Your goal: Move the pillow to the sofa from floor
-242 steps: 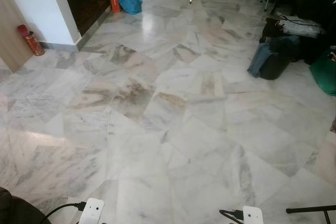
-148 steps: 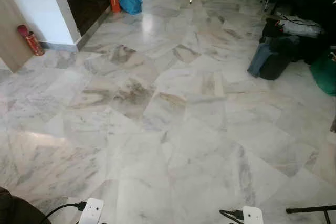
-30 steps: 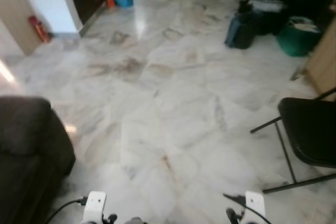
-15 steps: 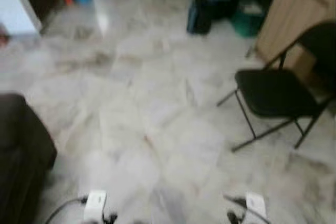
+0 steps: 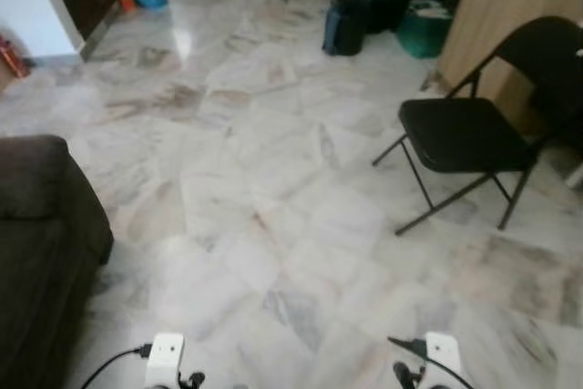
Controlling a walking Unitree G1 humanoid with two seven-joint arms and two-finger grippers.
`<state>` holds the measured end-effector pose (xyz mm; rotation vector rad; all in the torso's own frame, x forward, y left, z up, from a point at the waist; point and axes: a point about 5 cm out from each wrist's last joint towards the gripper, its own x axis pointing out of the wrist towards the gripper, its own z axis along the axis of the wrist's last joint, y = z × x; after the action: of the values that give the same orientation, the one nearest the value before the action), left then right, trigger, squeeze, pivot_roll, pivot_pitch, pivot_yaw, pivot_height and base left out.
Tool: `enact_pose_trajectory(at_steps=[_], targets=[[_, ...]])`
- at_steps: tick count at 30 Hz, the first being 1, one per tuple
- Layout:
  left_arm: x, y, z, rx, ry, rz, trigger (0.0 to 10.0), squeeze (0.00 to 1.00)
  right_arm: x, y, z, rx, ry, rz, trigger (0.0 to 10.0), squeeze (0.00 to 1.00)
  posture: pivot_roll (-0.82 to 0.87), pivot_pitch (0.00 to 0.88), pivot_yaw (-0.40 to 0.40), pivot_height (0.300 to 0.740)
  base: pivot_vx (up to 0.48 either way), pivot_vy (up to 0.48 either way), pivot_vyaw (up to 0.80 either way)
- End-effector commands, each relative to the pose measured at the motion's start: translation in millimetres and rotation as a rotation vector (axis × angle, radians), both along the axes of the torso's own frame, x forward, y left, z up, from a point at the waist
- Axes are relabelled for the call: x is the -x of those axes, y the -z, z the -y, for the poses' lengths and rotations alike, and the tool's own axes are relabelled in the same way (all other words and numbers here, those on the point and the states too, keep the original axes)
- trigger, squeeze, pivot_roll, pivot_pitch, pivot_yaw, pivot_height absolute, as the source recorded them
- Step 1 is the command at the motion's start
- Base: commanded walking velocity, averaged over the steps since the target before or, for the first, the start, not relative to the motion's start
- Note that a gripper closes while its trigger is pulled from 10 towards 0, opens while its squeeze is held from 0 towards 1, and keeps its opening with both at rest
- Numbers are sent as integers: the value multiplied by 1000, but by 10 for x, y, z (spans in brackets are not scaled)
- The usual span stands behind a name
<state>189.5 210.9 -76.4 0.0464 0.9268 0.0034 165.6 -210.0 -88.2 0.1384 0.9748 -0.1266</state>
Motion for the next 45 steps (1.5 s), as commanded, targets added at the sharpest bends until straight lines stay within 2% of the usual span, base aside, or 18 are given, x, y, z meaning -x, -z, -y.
enact_pose_trajectory(at_steps=[1, 6, 11, 28, 45], targets=[[93, 41, -42, -7, -7, -37, 10000, 0, 3, 10, -47, -9, -18, -5, 10000, 0, 98, 69, -19, 740, -368, 0, 556], [95, 41, -46, -8, -6, -38, 10000, 0, 6, 13, -56, -20, -10, -5, 10000, 0, 98, 67, -17, 740, -365, 0, 591], [96, 41, -48, -11, 3, -39, 10000, 0, 17, 19, -64, -33, 10, -8, 10000, 0, 98, 58, -12, 740, -357, 0, 0], [92, 37, -62, -22, 14, -42, 10000, 0, 11, 19, -76, -26, -11, -12, 10000, 0, 103, 60, -12, 740, 0, 0, 0], [87, 35, -62, -20, 21, -48, 10000, 0, 14, 21, -59, -4, 26, -17, 10000, 0, 101, 66, -16, 740, 0, 0, 758]])
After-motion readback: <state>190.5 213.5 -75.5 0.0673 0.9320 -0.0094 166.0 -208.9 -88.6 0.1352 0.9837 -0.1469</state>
